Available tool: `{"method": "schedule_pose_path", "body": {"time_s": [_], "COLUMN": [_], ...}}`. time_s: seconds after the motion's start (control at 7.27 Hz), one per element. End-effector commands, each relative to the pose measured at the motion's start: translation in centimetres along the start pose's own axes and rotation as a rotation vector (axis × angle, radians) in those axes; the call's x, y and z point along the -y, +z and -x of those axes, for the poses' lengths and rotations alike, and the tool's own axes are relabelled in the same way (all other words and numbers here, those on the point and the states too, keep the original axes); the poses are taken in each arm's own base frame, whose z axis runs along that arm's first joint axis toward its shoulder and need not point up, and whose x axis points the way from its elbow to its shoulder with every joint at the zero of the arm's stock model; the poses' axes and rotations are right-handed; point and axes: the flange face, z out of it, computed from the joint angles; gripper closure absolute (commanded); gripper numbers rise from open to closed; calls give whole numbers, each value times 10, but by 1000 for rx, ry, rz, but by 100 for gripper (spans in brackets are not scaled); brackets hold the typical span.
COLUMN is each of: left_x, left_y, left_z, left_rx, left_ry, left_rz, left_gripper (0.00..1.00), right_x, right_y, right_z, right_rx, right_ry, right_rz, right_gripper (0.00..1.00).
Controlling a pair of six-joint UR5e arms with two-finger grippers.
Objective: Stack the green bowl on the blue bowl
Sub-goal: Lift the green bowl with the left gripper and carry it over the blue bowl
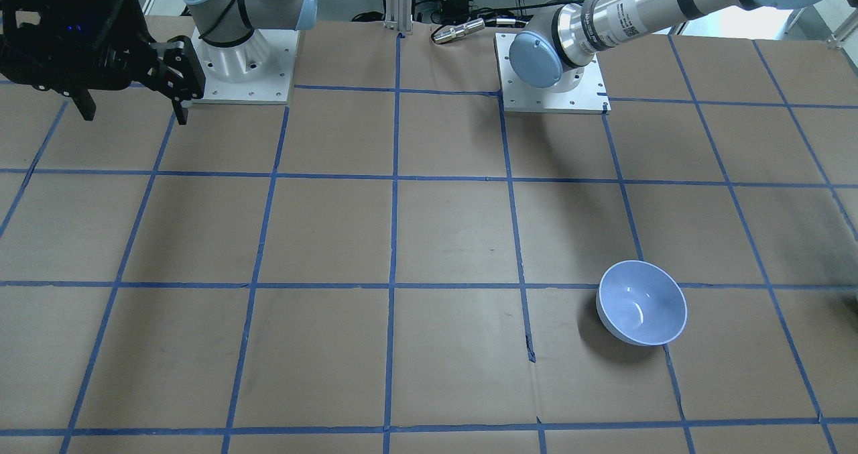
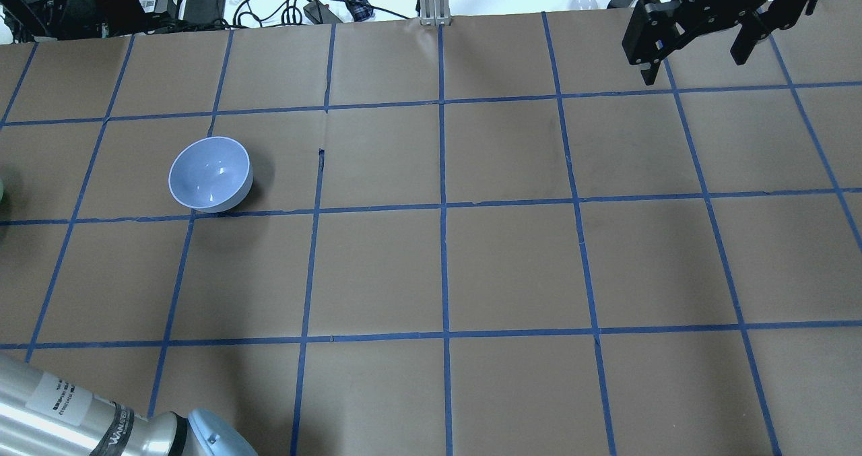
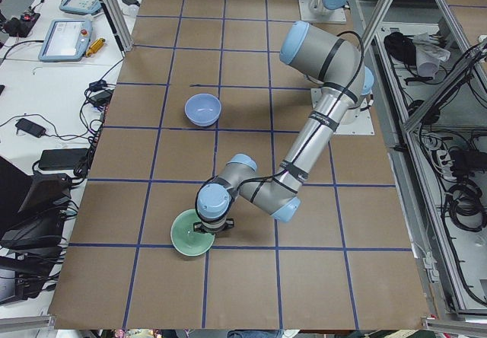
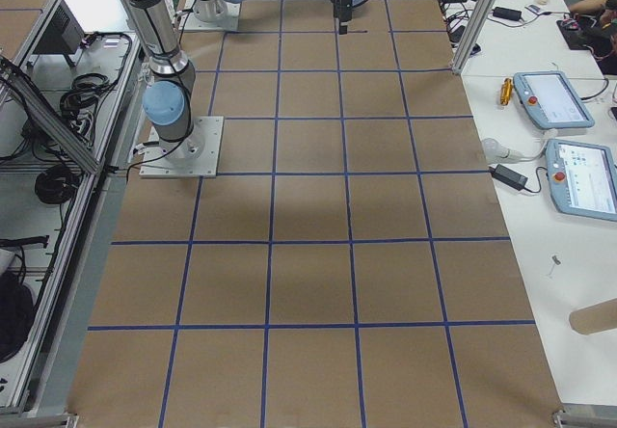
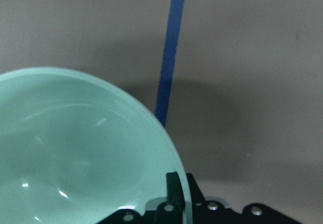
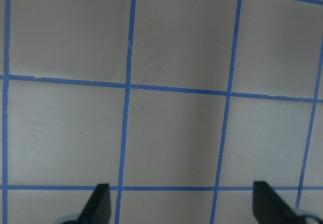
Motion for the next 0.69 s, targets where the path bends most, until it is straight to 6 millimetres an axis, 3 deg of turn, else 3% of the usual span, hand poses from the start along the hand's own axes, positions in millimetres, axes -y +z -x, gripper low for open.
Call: {"method": "schedule_pose_path", "body": {"time_s": [0.0, 0.55], "left_x": [4, 7], "left_y": [0, -3], "left_z": [3, 6], "left_rx": [3, 5], "left_ry": [7, 13], "left_rz": [-1, 3], "left_gripper": [100, 100], "right_x": [0, 0], "right_y": [0, 0], "right_z": [0, 0], "right_rx": [0, 0], "right_ry": [0, 0], "right_rz": [0, 0], "right_gripper": [0, 0]}}
